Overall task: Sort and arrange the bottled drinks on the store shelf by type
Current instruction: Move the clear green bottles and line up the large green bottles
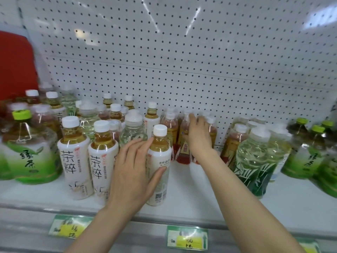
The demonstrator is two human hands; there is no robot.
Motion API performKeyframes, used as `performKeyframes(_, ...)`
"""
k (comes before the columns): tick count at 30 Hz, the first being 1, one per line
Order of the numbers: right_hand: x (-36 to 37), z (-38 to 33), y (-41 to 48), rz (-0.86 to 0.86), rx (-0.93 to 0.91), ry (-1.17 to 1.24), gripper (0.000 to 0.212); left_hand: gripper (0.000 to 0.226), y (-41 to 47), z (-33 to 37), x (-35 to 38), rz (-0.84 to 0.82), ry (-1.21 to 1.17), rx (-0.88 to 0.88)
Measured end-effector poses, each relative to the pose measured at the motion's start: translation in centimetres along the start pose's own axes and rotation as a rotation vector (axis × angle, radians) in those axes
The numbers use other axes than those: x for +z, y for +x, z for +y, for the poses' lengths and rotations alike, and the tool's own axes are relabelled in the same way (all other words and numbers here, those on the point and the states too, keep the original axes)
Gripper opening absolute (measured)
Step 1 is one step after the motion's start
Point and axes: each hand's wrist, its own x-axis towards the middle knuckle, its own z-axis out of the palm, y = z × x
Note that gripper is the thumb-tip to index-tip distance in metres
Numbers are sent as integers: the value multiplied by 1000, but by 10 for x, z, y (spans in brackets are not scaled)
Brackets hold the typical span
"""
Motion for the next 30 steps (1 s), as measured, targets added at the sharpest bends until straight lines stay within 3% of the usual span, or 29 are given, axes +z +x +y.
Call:
performKeyframes(3, -27, 2, -25, 147, -93, 29, 70, 74, -2, 2, 1, 35, -20, -19)
performKeyframes(6, -64, 23, -64, 593, -172, 50, 51, 64, -4, 21, 0, 251, -68, 61)
performKeyframes(8, -80, 48, -88, 809, -86, 42, 48, 55, -3, 42, 4, 348, -146, 201)
performKeyframes(10, -88, 78, -105, 864, 100, 109, 59, 53, -1, 68, 16, 259, -262, 249)
performKeyframes(13, -92, 121, -113, 755, 314, 393, 64, 62, 6, 104, 47, -142, -368, 126)
performKeyframes(15, -94, 146, -109, 513, 320, 508, 67, 75, 10, 125, 73, -388, -434, 19)
performKeyframes(17, -99, 164, -103, 240, 267, 555, 73, 81, 13, 143, 94, -515, -539, -68)
performKeyframes(20, -109, 184, -102, 92, 226, 502, 80, 67, 14, 162, 111, -512, -659, -112)
performKeyframes(26, -120, 233, -112, 195, 321, 363, 78, 56, 18, 196, 141, -499, -664, -109)
performKeyframes(30, -129, 258, -109, 197, 369, 326, 76, 72, 20, 228, 163, -496, -636, -96)
